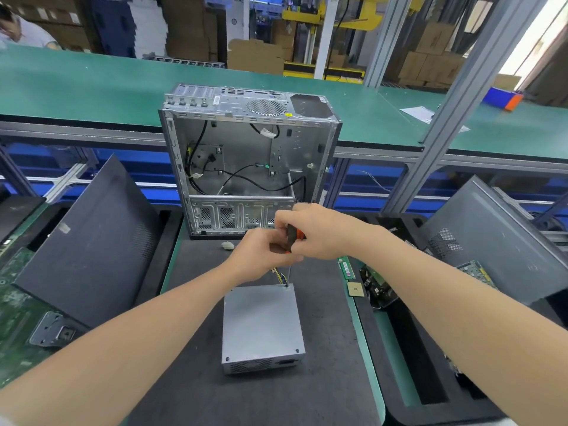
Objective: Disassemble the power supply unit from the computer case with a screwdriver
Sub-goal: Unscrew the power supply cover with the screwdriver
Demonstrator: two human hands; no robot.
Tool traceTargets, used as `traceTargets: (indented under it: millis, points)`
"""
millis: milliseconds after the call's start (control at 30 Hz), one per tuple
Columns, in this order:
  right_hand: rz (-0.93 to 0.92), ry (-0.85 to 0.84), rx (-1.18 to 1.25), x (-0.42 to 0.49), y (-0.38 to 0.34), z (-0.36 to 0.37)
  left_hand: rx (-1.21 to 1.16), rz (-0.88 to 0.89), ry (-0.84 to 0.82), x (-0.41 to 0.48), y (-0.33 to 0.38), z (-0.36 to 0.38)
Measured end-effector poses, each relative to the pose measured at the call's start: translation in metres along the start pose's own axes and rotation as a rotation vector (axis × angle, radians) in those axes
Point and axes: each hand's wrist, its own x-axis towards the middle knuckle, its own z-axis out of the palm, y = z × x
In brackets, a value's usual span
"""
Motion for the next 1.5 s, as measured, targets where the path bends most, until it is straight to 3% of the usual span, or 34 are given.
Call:
traceTargets:
  millis: [100, 200, 267, 500, 700, 900, 1067, 1133, 1500]
  points:
    - [0.031, 0.098, -0.059, -0.003, -0.004, 0.003, 0.028, 0.008, 0.018, 0.001, -0.001, 0.002]
    - [0.209, 0.248, -0.350, 0.000, -0.011, 0.012, 0.011, 0.038, 0.033, 0.002, -0.002, 0.004]
    - [0.275, 0.274, -0.412, 0.004, -0.013, 0.015, -0.021, 0.035, 0.020, 0.003, -0.002, 0.006]
    - [0.084, 0.090, -0.053, -0.003, -0.008, 0.002, -0.006, 0.008, 0.001, -0.001, -0.003, 0.001]
    - [0.006, -0.006, -0.047, -0.003, -0.007, -0.006, 0.010, 0.019, -0.009, -0.001, -0.004, 0.000]
    - [-0.027, 0.016, -0.048, -0.004, -0.011, -0.005, 0.030, 0.001, 0.031, -0.001, -0.004, 0.001]
    - [0.236, 0.228, -0.416, 0.002, -0.022, 0.013, 0.010, 0.078, 0.029, -0.002, -0.002, 0.006]
    - [0.306, 0.242, -0.457, 0.005, -0.024, 0.014, -0.026, 0.095, 0.012, -0.003, -0.002, 0.008]
    - [0.057, 0.023, -0.076, -0.001, -0.012, -0.003, 0.018, -0.002, 0.006, -0.005, -0.003, -0.003]
